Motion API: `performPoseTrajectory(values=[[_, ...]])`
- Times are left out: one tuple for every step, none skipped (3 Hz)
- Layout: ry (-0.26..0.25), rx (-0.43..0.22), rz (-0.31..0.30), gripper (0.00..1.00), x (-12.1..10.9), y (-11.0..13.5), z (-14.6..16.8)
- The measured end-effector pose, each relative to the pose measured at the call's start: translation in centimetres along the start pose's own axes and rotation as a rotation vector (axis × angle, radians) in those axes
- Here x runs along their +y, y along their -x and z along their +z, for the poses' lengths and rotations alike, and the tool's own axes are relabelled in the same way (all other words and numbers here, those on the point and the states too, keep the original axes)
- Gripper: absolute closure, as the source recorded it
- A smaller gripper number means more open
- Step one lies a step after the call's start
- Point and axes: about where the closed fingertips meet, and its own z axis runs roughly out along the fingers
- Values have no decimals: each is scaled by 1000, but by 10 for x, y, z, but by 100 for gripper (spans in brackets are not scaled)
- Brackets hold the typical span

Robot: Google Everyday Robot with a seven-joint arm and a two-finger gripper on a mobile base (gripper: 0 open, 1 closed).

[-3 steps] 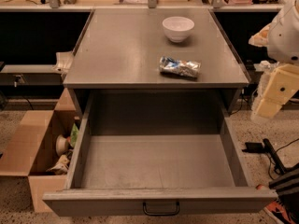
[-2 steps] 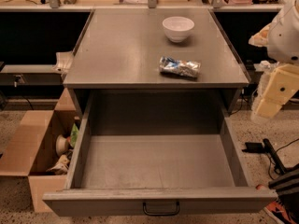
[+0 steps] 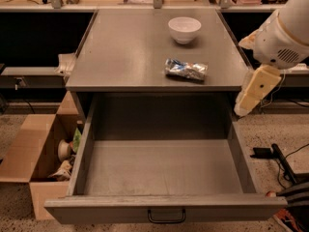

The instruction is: Place redbull can into top drawer

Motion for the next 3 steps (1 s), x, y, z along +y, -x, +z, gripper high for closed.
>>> performPoseTrajectory(values=[[-1, -61, 2, 0, -22, 10, 30], [-1, -62, 2, 0, -23, 10, 30], [-5, -73, -11, 0, -40, 14, 41]])
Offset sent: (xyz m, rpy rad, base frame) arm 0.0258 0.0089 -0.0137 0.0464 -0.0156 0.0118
